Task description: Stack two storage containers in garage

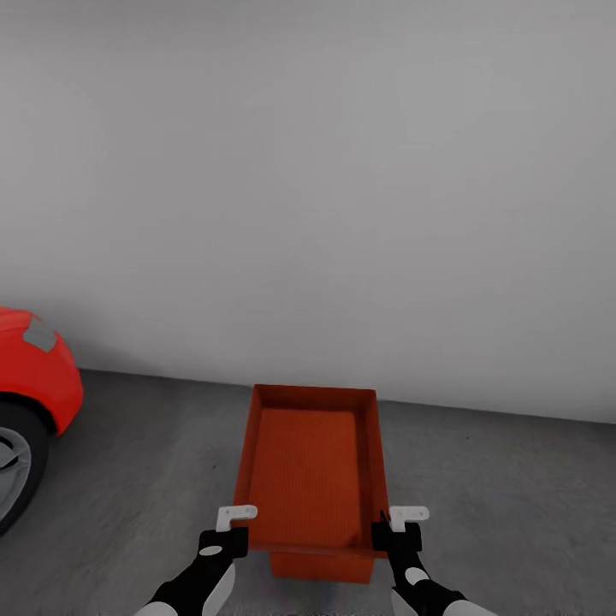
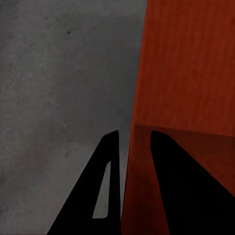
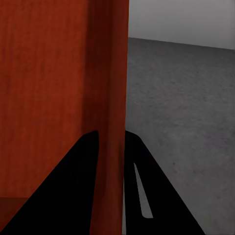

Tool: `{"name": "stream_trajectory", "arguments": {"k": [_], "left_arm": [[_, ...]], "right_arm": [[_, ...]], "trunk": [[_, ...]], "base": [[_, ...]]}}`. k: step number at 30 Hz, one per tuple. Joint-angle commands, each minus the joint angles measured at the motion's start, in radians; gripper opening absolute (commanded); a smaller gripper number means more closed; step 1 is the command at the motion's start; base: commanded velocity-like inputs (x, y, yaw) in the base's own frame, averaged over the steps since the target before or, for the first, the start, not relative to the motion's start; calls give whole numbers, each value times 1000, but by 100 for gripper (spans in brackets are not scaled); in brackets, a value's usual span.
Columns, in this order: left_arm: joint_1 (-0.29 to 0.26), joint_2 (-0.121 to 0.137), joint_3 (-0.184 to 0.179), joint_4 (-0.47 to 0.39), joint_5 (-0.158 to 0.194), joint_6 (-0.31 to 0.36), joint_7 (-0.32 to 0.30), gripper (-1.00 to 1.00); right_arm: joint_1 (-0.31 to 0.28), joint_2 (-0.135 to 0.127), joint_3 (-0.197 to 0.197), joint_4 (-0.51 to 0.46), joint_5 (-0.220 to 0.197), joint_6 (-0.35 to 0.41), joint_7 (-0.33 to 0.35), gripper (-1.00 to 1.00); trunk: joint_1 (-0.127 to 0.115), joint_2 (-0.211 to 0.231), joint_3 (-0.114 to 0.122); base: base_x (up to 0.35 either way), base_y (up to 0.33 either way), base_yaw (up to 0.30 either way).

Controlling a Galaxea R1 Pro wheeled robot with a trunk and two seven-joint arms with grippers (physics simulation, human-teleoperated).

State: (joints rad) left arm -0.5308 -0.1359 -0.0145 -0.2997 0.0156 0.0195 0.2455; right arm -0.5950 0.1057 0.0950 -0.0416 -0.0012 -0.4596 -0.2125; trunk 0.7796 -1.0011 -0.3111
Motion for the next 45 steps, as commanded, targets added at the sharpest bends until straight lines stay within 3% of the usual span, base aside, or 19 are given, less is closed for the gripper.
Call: {"name": "stream_trajectory", "arguments": {"k": [1,45], "left_arm": [[0,1,-13,4,17,3,8,-100],[0,-1,-12,5,17,3,9,-100]], "right_arm": [[-2,0,12,-1,-3,-39,-8,-100],[-2,-1,12,-1,1,-39,-7,-100]], "trunk": [[0,-1,-3],[0,-1,-74]], "base": [[0,0,0],[0,0,0]]}}
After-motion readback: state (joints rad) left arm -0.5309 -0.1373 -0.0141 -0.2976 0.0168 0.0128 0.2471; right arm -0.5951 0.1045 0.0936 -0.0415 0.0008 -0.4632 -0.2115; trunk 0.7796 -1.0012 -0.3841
